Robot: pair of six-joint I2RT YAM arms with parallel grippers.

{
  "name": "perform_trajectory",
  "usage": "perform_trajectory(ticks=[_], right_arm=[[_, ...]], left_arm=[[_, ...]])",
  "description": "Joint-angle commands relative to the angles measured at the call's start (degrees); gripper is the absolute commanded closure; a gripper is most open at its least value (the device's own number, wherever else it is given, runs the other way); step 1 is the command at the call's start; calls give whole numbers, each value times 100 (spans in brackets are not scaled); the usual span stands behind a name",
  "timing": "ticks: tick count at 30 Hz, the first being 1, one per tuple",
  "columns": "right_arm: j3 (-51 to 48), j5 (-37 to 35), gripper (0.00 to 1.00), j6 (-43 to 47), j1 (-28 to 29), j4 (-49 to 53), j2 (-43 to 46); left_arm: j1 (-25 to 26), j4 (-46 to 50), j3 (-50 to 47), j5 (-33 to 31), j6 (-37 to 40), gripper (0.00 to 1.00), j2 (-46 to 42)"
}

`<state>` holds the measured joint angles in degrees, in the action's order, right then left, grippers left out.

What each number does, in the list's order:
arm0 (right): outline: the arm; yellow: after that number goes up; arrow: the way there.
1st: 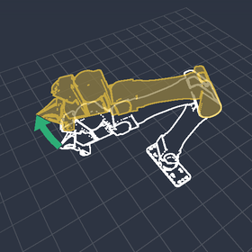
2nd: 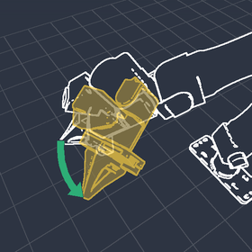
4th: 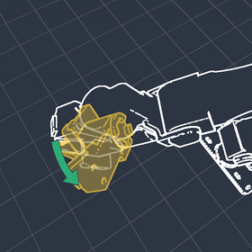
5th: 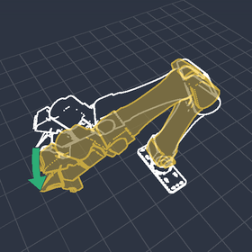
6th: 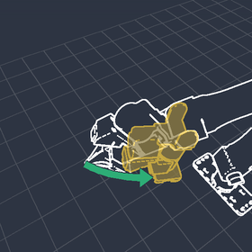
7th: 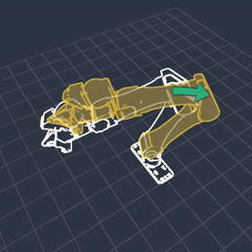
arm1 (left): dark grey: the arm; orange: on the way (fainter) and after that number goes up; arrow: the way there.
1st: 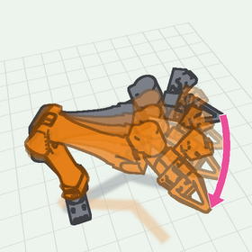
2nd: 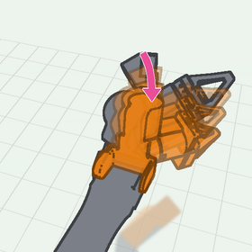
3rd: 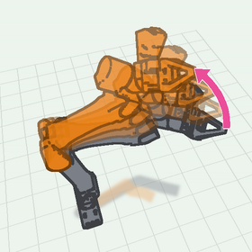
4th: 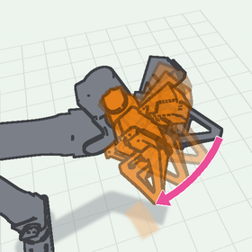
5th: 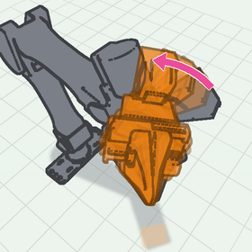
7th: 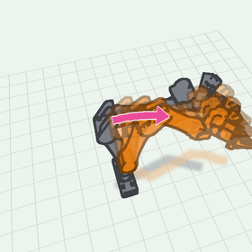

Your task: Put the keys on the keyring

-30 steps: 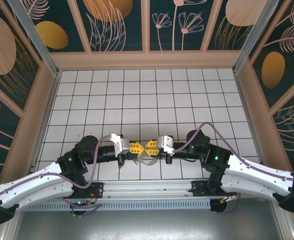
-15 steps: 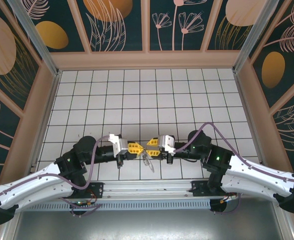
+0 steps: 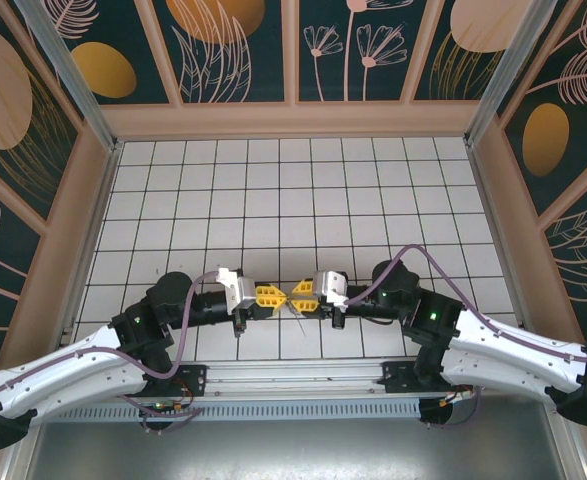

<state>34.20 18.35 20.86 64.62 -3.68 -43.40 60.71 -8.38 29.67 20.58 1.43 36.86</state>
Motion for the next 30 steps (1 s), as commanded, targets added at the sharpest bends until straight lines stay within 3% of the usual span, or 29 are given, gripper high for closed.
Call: perform_trajectory(ticks=[1, 4, 13, 16, 20, 30], right_arm=[[-93, 142, 87, 45, 42, -288, -45], [-80, 119, 100, 48, 42, -293, -88], [-10, -248, 100, 86, 42, -87, 189], [-33, -500, 100, 86, 42, -40, 342], [-19, -814, 100, 67, 42, 15, 347], [135, -1134, 100, 18, 56, 133, 104]], left_arm=[[29, -247, 169, 89, 77, 100, -2], [29, -234, 188, 76, 90, 100, 15], [29, 682, 605, -267, 339, 99, 267], [29, 1159, 824, -578, 497, 86, 364], [29, 1650, 1100, -765, 701, 79, 587], [29, 1990, 1476, -721, 938, 78, 1069]])
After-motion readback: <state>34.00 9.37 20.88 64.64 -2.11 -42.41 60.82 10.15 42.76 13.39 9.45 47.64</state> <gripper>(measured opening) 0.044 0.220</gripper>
